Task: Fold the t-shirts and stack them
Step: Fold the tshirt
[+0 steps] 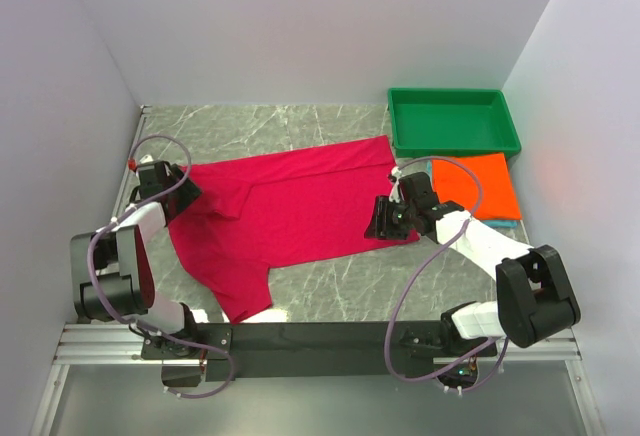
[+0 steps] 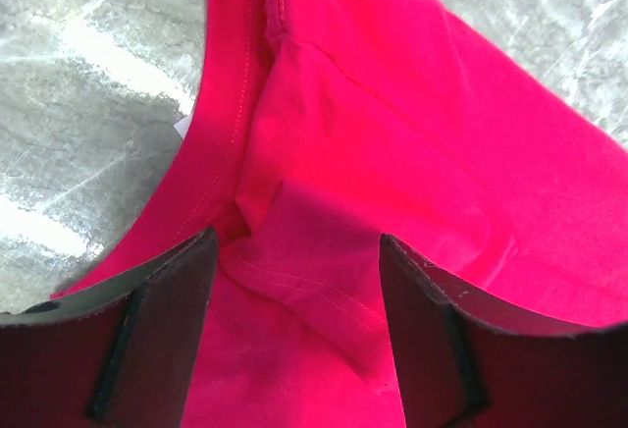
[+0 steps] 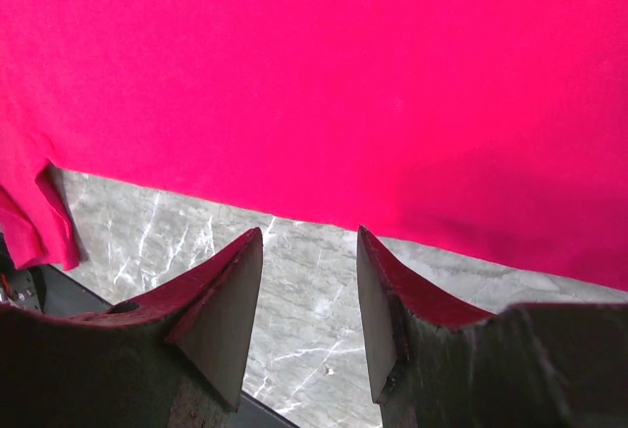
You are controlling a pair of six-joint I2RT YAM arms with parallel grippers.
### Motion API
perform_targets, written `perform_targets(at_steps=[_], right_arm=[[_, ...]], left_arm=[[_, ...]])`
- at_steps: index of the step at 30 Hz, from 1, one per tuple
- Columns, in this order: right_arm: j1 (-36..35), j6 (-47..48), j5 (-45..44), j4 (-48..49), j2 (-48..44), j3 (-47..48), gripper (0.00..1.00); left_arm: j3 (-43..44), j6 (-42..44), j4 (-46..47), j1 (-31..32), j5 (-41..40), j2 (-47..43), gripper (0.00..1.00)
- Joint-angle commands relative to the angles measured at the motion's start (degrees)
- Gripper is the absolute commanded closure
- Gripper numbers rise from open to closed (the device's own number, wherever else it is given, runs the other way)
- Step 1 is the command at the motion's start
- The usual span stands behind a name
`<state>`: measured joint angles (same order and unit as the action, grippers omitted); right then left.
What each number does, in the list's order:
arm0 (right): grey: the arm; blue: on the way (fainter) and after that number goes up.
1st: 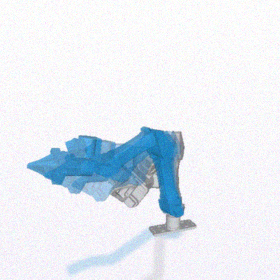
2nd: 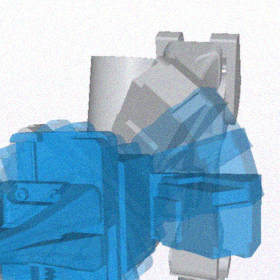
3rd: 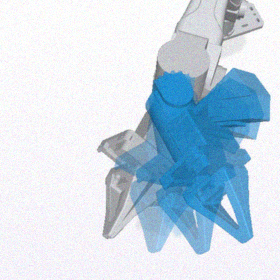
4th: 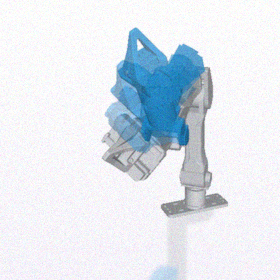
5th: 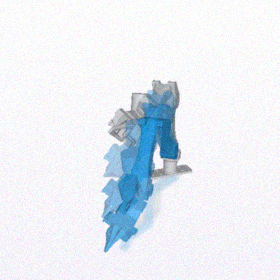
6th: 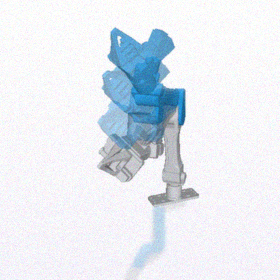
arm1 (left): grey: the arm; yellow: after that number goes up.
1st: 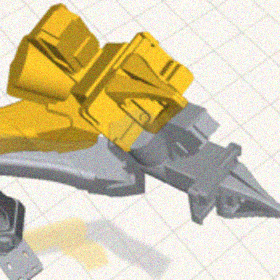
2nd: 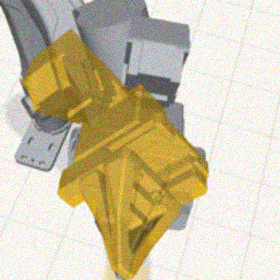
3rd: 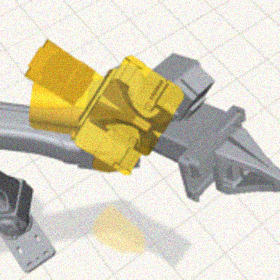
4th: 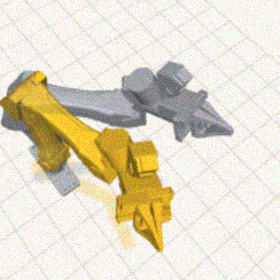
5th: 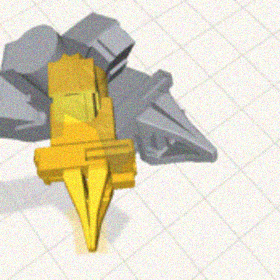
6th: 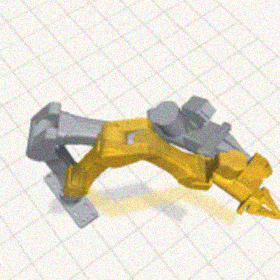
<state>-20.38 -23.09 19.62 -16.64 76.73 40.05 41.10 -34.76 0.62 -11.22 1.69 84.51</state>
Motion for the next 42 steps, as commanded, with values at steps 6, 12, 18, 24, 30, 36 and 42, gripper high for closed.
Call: perform_targets(at_steps=[6, 12, 18, 24, 30, 36, 42], right_arm=[[-0.2, 0.5, 0.4, 1.8, -2.5, -0.9, 0.50], [-0.2, 0.5, 0.3, 1.7, -2.5, -0.9, 0.50], [-0.2, 0.6, 0.4, 1.5, -2.7, -0.9, 0.50], [-0.1, 0.7, 0.5, 1.7, -2.8, -1.0, 0.50], [-0.1, 0.7, 0.8, 1.7, -2.4, -0.9, 0.50], [-0.1, 0.7, 0.6, 1.7, -2.8, -0.9, 0.50], [-0.1, 0.7, 0.6, 2.1, -3.0, -1.3, 0.50]], left_arm=[[0.9, 4.4, 6.7, -0.1, 3.8, 2.0, 0.30], [1.2, 4.9, 6.6, 0.0, 5.5, 2.0, 0.39], [1.8, 3.7, 2.0, 0.0, 5.7, 0.9, 0.61], [4.2, 0.2, -7.4, -0.1, 3.1, -2.0, 0.84], [8.0, -3.1, -19.0, -0.1, 0.4, -2.9, 0.89], [12.3, -4.6, -27.0, -0.1, -3.2, -1.3, 0.79], [8.9, -2.9, -22.9, -0.1, -4.4, -1.7, 0.24]])
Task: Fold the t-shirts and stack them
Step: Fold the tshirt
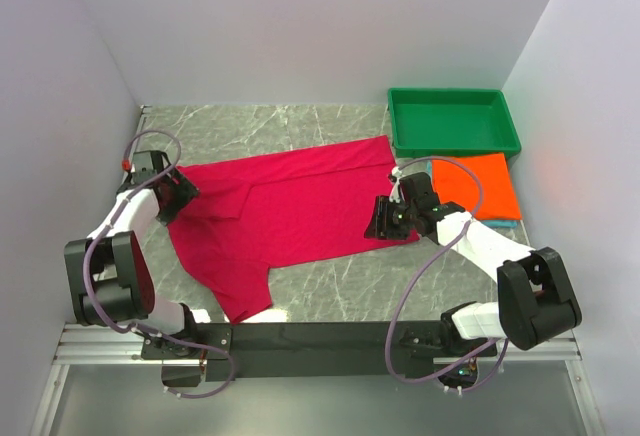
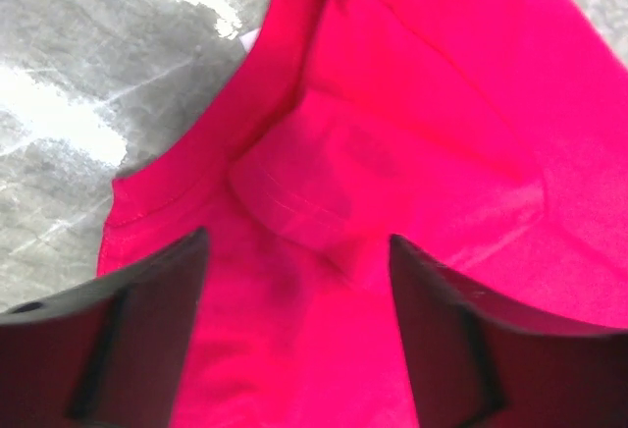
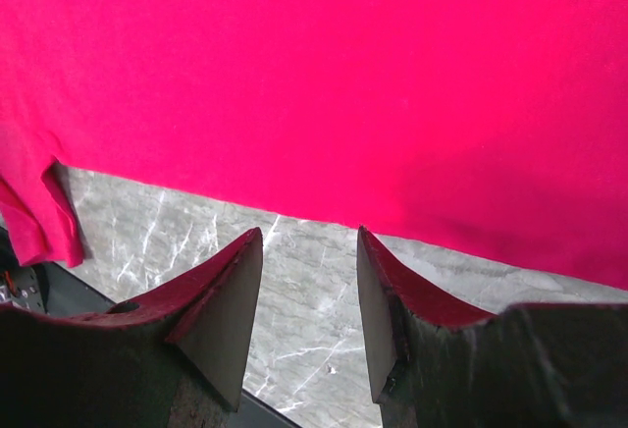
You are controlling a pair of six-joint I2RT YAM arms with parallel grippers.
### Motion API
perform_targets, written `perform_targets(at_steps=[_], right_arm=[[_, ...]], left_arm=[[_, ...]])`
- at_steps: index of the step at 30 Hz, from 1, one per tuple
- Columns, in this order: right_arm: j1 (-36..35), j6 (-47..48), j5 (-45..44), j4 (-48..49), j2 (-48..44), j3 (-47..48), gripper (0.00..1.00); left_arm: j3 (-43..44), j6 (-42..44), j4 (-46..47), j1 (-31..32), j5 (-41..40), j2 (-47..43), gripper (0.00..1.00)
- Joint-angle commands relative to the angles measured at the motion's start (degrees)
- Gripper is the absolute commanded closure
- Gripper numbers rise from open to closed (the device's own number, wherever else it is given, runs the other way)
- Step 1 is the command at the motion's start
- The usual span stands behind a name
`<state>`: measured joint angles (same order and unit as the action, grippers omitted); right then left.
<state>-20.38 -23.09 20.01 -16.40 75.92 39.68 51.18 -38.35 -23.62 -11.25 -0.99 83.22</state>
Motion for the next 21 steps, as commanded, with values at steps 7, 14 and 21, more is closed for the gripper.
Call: perform_targets(at_steps=[7, 14, 21], right_arm=[[-0.1, 0.6, 0.2, 1.9, -2.4, -1.1, 0.50], [-0.1, 0.6, 0.2, 2.0, -2.5, -1.3, 0.50], [-0.2, 0.5, 0.3, 2.0, -2.5, -1.4, 0.50]], left_arm=[[-6.2, 2.0, 9.4, -1.5, 0.5, 0.4, 0.17], [-6.0, 3.0, 13.2, -3.3, 0.5, 3.4, 0.27], [-6.1, 2.5, 17.1, -4.0, 1.8, 4.6, 0.37]])
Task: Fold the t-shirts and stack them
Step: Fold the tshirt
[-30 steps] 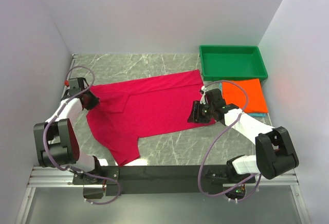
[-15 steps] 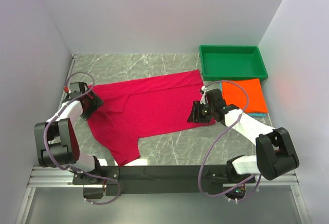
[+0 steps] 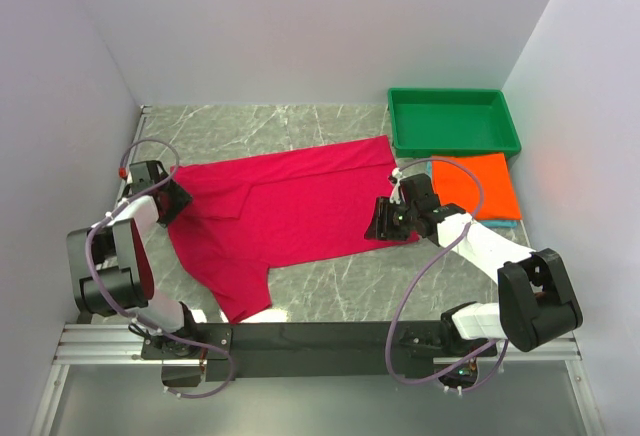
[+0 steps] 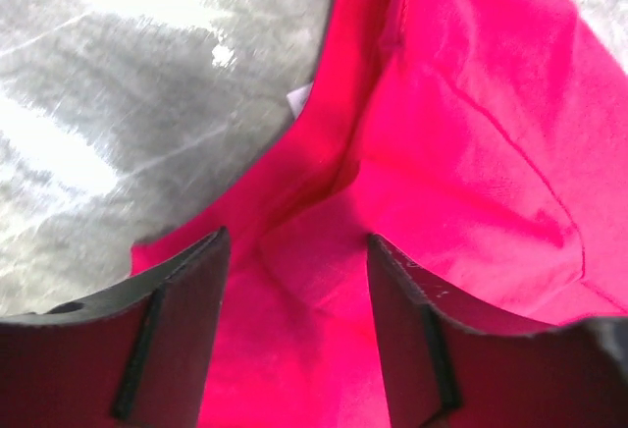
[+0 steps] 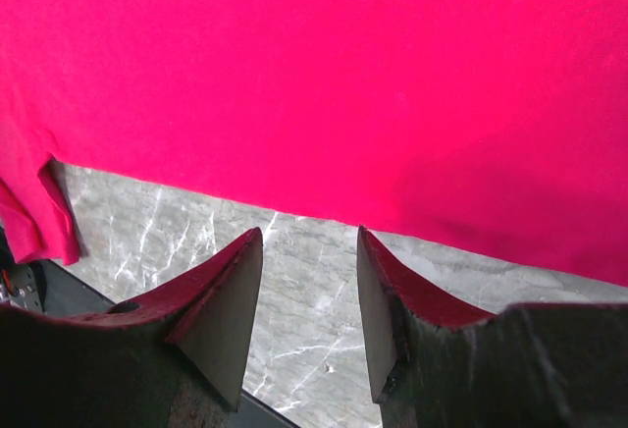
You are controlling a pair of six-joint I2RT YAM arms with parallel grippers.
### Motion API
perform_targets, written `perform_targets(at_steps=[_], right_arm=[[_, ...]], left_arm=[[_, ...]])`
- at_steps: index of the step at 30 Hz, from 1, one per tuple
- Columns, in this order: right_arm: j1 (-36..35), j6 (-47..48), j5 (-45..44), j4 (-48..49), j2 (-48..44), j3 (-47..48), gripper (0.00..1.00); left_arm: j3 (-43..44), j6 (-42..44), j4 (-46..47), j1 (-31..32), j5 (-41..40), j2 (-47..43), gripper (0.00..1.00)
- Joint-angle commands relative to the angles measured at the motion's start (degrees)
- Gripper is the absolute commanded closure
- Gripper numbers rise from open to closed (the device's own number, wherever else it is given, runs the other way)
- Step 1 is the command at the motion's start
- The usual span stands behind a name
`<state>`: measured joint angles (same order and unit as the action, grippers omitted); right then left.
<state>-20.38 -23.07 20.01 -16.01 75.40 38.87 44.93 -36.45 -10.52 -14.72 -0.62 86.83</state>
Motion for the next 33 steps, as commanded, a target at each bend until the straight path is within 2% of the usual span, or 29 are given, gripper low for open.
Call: perform_targets(at_steps=[1, 10, 19, 24, 29, 33], right_arm=[[-0.2, 0.6, 0.2, 1.6, -2.1, -0.6, 0.50], [-0.2, 0.5, 0.2, 1.6, -1.8, -0.5, 0.50], [-0.1, 0.6, 0.3, 1.4, -1.6, -0.3, 0.50], [-0.1, 0.5, 0.2, 1.5, -1.6, -0.3, 0.50], [-0.2, 0.7, 0.3, 1.4, -1.5, -0.3, 0.50], [-0.1, 0.5, 0.3, 1.4, -1.5, -0.3, 0.50]], left_arm=[[0.3, 0.7, 4.0, -0.6, 1.5, 1.8, 0.38], [1.1, -0.8, 1.7, -0.6, 2.1, 2.2, 0.54], [-0.7, -2.3, -1.4, -0.6, 1.2, -2.1, 0.58], [0.2, -2.3, -1.6, -0.5, 1.1, -2.9, 0.56], [0.5, -2.4, -2.2, -0.5, 1.2, -1.2, 0.65], [0.3, -3.0, -2.1, -0.5, 1.8, -0.2, 0.76]])
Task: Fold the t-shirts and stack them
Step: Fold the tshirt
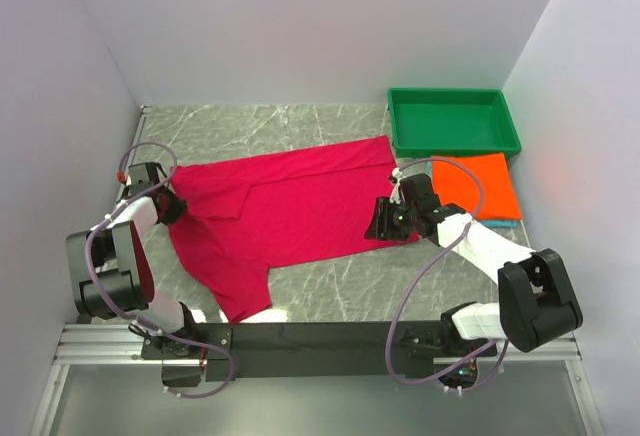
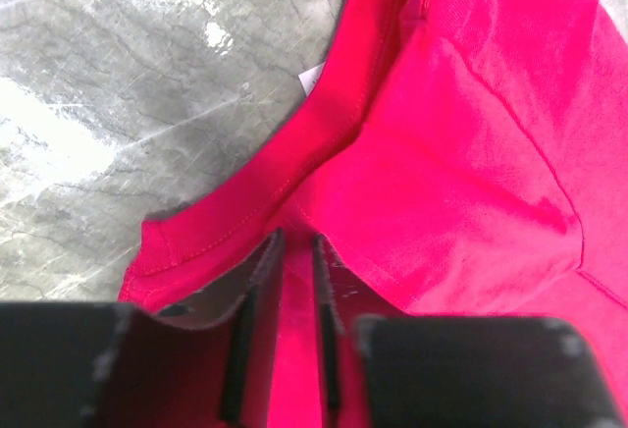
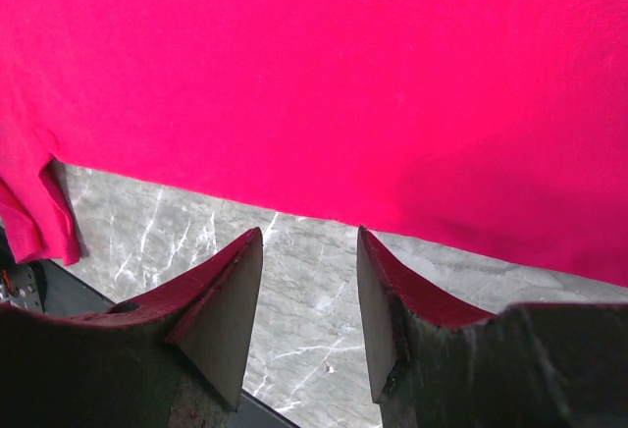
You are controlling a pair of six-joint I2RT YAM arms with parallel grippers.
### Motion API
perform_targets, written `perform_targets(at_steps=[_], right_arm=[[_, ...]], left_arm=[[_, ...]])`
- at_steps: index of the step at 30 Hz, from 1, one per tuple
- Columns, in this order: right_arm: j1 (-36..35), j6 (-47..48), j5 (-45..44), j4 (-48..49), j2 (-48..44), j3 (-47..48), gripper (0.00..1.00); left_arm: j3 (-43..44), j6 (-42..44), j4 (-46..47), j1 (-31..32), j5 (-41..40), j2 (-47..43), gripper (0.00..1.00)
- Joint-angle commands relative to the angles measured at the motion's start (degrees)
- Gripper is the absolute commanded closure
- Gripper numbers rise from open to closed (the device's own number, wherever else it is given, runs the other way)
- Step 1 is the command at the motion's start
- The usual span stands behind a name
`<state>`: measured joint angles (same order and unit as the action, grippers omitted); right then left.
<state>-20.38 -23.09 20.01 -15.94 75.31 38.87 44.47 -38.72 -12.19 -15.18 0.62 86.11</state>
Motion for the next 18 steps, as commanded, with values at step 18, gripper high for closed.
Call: perform_targets(at_steps=[18], right_arm=[[-0.1, 0.5, 0.3, 1.4, -1.7, -0.5, 0.50]], left_arm=[[4.0, -1.7, -6.3, 1.0, -0.4, -3.1, 0.98]])
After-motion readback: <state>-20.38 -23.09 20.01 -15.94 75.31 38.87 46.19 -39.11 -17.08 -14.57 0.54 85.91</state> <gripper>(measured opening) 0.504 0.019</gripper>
